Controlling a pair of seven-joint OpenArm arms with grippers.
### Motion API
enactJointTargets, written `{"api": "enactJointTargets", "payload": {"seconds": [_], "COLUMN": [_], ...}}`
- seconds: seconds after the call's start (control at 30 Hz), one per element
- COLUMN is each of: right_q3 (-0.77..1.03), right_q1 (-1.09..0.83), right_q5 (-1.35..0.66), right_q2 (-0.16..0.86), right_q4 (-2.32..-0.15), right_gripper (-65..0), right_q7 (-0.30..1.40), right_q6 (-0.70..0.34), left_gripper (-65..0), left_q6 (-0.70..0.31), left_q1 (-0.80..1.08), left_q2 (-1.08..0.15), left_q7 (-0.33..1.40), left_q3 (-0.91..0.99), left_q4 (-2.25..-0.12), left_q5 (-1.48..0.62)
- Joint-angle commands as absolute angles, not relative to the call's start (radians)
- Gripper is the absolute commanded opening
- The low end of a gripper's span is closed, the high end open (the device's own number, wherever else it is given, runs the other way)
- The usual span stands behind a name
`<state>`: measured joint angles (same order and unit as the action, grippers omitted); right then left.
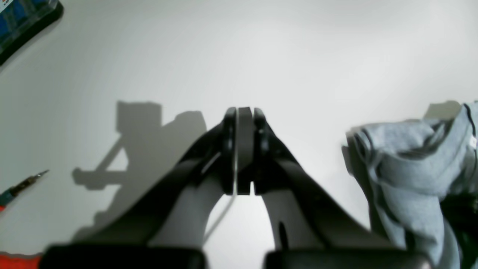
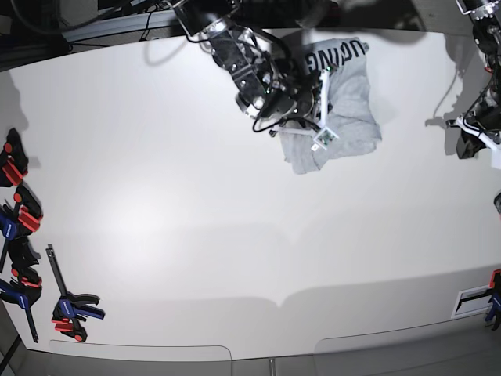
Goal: Fold the T-shirt properly
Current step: 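Carry the folded shirt with the right gripper toward the clamps and lower it, then open the right gripper and release the folded shirt on the table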
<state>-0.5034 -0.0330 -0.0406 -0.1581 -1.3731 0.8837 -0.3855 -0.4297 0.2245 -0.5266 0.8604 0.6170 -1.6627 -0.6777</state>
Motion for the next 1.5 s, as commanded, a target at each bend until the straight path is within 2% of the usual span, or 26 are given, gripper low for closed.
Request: {"api": "enactJointTargets", "payload": {"seconds": [0.0,0.1,0.33,0.5,0.67,1.07,1.23,1.37,1.47], "right_q3": [-0.469,-0.361,-0.180,-0.108,-0.108,-0.108,-0.107,-0.103,-0.075], "right_q1": [-0.046,-0.054,-0.054,-0.053,-0.053,-0.053,-0.052,-0.038,0.015], "right_q5": [0.032,0.031,-0.011,-0.160,-0.222,-0.222,-0.228,-0.318,-0.403], "right_q2": [-0.157,-0.147,0.066,0.246,0.432,0.791,0.856,0.882,0.896], "right_q4": [-1.365,-1.376,-1.404,-1.404,-1.404,-1.402,-1.400,-1.402,-1.413], "right_gripper": [-65.0,-65.0,-65.0,-65.0,-65.0,-65.0,-65.0,-65.0,-65.0], "right_q7": [0.945,0.977,1.001,1.002,0.983,0.948,0.919,0.850,0.858], "right_q6": [-0.365,-0.370,-0.407,-0.575,-0.698,-0.698,-0.698,-0.619,-0.578], "left_gripper": [-65.0,-65.0,-65.0,-65.0,-65.0,-65.0,-65.0,-65.0,-65.0], "left_q6": [-0.434,-0.434,-0.434,-0.434,-0.434,-0.434,-0.434,-0.434,-0.433], "left_q1": [0.222,0.232,0.238,0.238,0.238,0.239,0.239,0.238,0.237], "left_q2": [-0.549,-0.549,-0.549,-0.549,-0.549,-0.549,-0.549,-0.550,-0.555], "left_q7": [0.836,0.836,0.830,0.813,0.813,0.818,0.816,0.791,0.762], "left_q3": [0.626,0.626,0.626,0.626,0.626,0.626,0.626,0.627,0.642], "left_q4": [-1.679,-1.679,-1.679,-1.679,-1.679,-1.679,-1.679,-1.680,-1.690], "left_q5": [-0.690,-0.690,-0.690,-0.690,-0.690,-0.682,-0.683,-0.683,-0.697]}}
